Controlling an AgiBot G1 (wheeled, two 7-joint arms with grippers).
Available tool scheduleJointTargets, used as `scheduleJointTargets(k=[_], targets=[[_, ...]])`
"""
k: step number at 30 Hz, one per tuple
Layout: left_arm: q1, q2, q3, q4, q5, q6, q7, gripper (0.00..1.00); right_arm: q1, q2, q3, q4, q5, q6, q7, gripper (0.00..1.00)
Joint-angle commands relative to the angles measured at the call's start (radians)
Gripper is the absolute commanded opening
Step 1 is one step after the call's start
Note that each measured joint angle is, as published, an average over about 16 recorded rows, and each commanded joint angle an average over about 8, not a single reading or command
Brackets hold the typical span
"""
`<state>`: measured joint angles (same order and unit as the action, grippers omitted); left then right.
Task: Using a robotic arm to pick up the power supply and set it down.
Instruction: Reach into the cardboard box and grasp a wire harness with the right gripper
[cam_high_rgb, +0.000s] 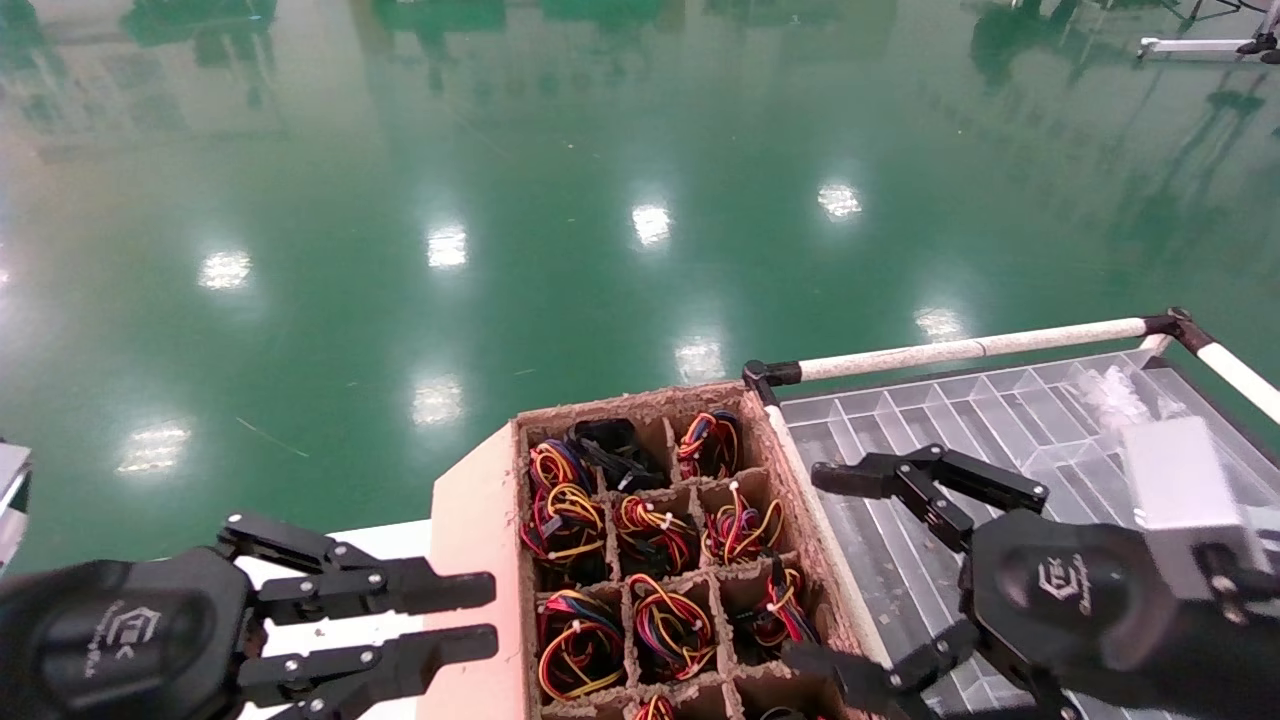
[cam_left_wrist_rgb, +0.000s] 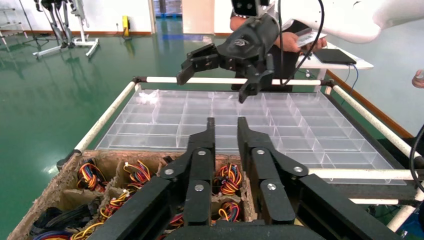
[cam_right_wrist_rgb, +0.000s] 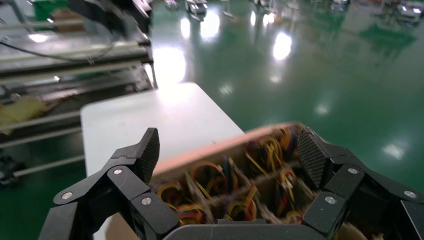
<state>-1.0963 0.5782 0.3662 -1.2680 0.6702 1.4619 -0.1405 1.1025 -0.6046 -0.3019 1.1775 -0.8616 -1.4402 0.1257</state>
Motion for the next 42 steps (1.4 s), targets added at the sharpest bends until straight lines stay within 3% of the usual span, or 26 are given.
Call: scheduleJointTargets(k=[1,9,11,18,20,42], targets=[[0.0,0.0,0.0,0.0,0.0,0.0,0.0,1.0,0.004,-0.002,-0.003,-0.019,-0.023,0.014,-0.016,1.0],[0.0,0.0,0.0,0.0,0.0,0.0,0.0,1.0,0.075,-0.075,-0.078,-0.119,-0.184,0.074,-0.017,1.0],[0.0,0.0,0.0,0.0,0.0,0.0,0.0,1.0,0.097,-0.099,-0.098,-0.151,-0.22,0.081,-0.019,0.93],[0.0,0.0,0.0,0.0,0.0,0.0,0.0,1.0,0.181,-0.163,-0.171,-0.245,-0.346,0.076,-0.017,0.11],[0.0,0.0,0.0,0.0,0.0,0.0,0.0,1.0,0.2,-0.173,-0.188,-0.264,-0.376,0.075,-0.013,0.0],[0.0,0.0,0.0,0.0,0.0,0.0,0.0,1.0,0.24,-0.212,-0.258,-0.29,-0.509,0.1,0.023,0.0]])
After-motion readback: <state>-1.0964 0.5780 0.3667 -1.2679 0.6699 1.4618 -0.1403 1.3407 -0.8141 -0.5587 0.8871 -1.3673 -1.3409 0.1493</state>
